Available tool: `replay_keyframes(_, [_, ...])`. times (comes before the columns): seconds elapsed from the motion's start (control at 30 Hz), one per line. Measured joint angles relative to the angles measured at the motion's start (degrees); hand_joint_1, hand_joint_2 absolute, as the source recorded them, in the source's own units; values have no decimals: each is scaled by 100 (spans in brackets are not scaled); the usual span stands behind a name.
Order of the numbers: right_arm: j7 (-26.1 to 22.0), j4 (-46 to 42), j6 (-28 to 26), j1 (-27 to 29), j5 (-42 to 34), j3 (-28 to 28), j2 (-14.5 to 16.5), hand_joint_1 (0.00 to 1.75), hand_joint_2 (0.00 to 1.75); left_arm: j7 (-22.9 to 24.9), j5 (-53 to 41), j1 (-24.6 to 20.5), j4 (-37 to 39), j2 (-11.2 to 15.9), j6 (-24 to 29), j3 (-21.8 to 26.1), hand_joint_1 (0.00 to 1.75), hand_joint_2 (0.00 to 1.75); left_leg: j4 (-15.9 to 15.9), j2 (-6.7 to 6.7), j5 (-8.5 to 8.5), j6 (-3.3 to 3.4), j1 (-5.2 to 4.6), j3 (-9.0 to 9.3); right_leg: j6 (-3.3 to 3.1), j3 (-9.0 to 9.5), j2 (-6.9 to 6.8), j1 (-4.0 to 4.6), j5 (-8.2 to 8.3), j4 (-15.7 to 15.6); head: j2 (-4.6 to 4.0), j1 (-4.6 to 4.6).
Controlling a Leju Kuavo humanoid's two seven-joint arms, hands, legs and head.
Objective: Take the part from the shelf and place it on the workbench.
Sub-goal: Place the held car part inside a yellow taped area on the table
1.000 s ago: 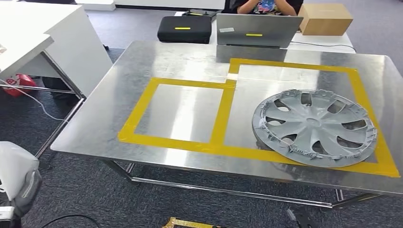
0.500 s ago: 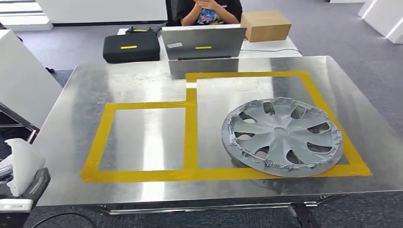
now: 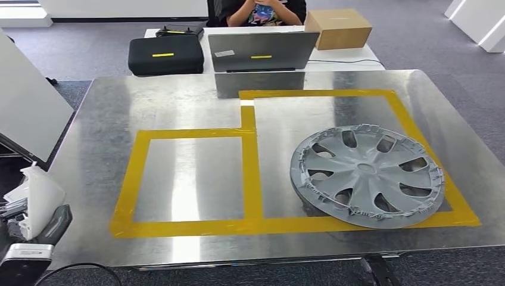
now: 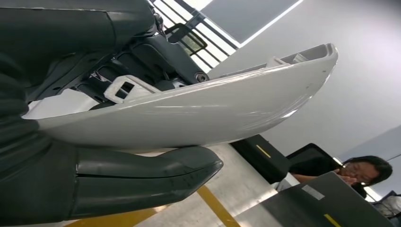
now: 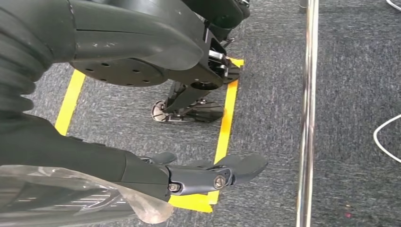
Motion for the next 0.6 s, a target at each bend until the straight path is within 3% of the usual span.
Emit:
replay_keyframes(0.4, [-38,58,133,-13,75,12,2,0,175,76,-137,-23,31,47,16,-79,175,175,-18,0,-10,0,5,13,48,-9,-7,2,-22,-4,0,-3])
replay_keyframes(0.6, [-10,246,344,-91,247,50,5,0,175,385,-378,-327,325,210,-348,-56,175,175,-23,1,-5,-6,9,14,48,30,-3,5,-20,3,0,-3])
